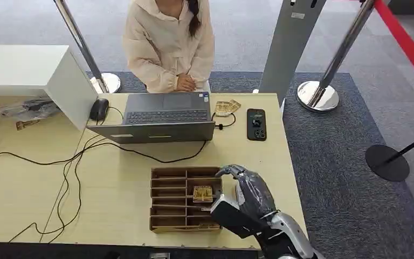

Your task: Pass the card to the sensor for recognition and then transmit it.

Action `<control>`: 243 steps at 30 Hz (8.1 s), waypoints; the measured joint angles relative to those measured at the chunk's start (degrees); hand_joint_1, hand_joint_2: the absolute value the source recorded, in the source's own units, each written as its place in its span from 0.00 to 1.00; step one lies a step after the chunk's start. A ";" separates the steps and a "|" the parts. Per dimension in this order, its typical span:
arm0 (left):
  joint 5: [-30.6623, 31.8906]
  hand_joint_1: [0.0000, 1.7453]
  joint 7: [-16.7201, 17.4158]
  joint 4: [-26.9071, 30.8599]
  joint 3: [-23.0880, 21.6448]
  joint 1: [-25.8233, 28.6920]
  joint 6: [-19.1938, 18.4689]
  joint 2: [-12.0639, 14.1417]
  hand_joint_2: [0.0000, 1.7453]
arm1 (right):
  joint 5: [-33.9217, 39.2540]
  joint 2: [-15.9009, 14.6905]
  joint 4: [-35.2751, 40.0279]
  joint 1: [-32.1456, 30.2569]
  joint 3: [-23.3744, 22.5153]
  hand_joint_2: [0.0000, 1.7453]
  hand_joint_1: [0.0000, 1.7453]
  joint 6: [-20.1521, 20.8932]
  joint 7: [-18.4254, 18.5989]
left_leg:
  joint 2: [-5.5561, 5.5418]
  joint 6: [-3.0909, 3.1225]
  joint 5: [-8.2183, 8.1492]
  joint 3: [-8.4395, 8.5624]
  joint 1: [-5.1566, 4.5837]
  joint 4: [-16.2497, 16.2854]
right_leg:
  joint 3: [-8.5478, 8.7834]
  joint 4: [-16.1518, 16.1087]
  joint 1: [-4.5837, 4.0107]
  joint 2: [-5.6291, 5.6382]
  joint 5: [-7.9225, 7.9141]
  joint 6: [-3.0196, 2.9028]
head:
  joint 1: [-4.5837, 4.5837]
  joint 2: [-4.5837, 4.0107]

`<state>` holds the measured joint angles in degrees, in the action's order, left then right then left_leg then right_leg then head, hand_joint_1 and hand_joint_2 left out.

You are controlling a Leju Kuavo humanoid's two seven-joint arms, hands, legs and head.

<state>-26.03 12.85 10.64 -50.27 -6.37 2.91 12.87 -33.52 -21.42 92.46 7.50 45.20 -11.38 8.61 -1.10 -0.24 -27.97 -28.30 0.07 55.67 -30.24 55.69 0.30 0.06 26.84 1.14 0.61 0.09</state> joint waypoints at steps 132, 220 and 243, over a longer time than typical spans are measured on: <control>-0.18 0.00 0.74 0.07 -0.94 -0.16 0.02 0.98 0.00 | -5.05 2.67 -1.45 3.76 10.40 1.00 0.48 12.60 6.21 | 0.00 0.00 0.00 -0.01 0.00 -0.01 | 0.00 0.00 0.00 0.00 0.00 0.00 | -0.02 0.00; 0.41 0.00 1.05 0.07 -0.94 -0.16 -0.09 2.25 0.00 | -9.55 5.62 -8.92 4.36 10.32 1.00 0.00 8.13 6.31 | 0.00 0.00 0.01 0.04 0.00 -0.01 | 0.03 0.00 -0.01 0.00 0.00 0.00 | 0.00 0.00; 0.68 0.00 1.42 0.07 -0.94 -0.14 -0.07 2.29 0.00 | -16.03 5.25 -8.70 5.23 7.12 1.00 0.00 4.59 7.80 | 0.00 0.00 0.01 0.04 0.00 0.00 | 0.04 0.00 0.00 0.00 0.00 0.00 | -0.02 0.00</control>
<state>-25.35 14.27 10.71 -51.21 -6.51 2.84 15.17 -49.55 -16.17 83.76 12.73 52.33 -6.79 16.41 -1.10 -0.25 -27.96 -28.26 0.07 55.67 -30.20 55.70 0.29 0.06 26.84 1.13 0.59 0.09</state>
